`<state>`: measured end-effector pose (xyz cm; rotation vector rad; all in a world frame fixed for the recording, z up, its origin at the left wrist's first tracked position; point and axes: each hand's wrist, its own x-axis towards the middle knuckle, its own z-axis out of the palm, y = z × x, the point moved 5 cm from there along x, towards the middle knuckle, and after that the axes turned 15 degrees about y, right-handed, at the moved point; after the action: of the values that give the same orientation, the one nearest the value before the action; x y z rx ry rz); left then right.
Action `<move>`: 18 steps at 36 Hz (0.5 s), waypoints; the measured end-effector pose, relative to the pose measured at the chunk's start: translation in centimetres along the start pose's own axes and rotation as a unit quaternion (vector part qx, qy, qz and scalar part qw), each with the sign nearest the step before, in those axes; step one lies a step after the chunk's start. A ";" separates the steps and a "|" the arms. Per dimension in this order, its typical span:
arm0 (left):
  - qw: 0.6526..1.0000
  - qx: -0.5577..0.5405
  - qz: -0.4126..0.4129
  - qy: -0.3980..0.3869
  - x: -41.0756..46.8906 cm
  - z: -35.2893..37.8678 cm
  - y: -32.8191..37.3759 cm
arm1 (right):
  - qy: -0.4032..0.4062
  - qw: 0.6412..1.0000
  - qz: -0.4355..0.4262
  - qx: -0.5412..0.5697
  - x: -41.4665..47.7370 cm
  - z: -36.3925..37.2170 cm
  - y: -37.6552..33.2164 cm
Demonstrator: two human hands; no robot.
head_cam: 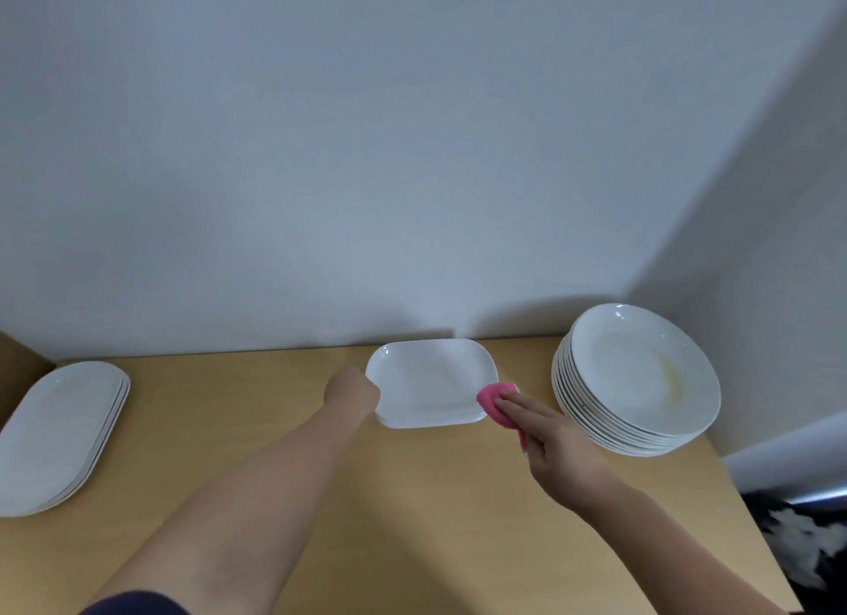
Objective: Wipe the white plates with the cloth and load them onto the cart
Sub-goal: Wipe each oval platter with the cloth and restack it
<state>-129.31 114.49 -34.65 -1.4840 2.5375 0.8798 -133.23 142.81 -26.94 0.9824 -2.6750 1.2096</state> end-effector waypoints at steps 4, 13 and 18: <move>1.000 0.005 -0.007 -0.005 -0.1 -0.3 0.2 | 0.003 1.000 -0.002 0.007 0.3 -0.4 0.2; 1.000 0.012 0.010 -0.004 -0.1 0.0 0.3 | 0.016 1.000 -0.008 0.016 0.3 -1.1 1.1; 1.000 0.007 -0.010 -0.020 0.1 0.0 0.0 | 0.019 1.000 -0.009 0.011 0.2 -1.5 1.6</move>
<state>-129.40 114.43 -34.69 -1.4692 2.4906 0.8790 -134.62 144.51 -26.84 0.9737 -2.6247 1.2432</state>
